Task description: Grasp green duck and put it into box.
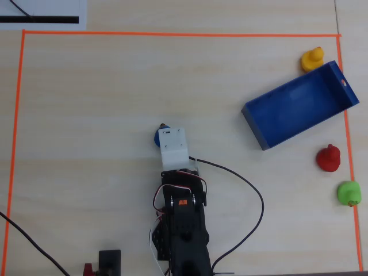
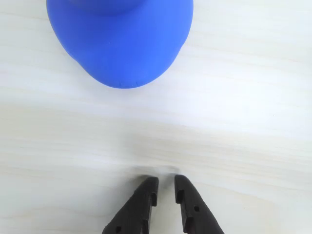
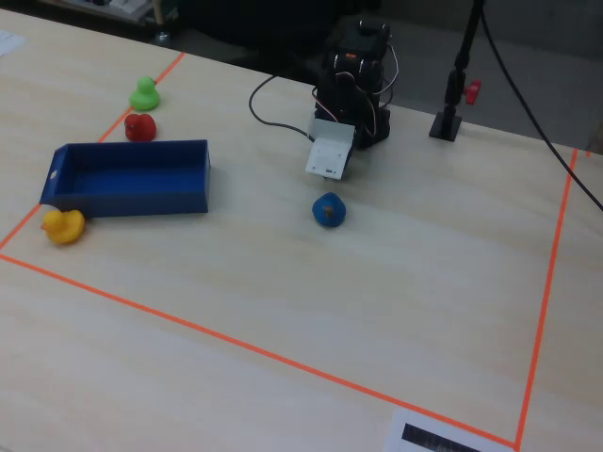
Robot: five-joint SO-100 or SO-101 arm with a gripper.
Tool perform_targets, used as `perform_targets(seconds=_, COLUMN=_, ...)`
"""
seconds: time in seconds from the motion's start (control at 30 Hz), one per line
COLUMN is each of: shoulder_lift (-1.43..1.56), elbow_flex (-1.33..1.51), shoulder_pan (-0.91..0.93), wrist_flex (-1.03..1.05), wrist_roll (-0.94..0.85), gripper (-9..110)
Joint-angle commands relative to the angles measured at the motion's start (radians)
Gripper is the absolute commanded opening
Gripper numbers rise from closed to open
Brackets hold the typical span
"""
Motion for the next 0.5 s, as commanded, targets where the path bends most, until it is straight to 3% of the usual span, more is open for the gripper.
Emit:
perform_targets(seconds=0.0, shoulder_lift=-0.005, elbow_flex=0.0, shoulder_pan=-0.005, wrist_flex=0.026, wrist_roll=0.005, gripper=1)
perform_targets(seconds=0.17, shoulder_lift=-0.005, elbow_flex=0.0, shoulder_pan=-0.005, wrist_flex=0.026, wrist_roll=0.005, gripper=8)
perform_targets(seconds=0.27, shoulder_lift=-0.005, elbow_flex=0.0, shoulder_pan=-0.009, wrist_flex=0.026, wrist_roll=0.005, gripper=0)
perform_targets(seconds=0.47, shoulder_lift=-0.005, elbow_flex=-0.002, shoulder_pan=-0.018, wrist_flex=0.009, wrist_roll=0.008, gripper=0)
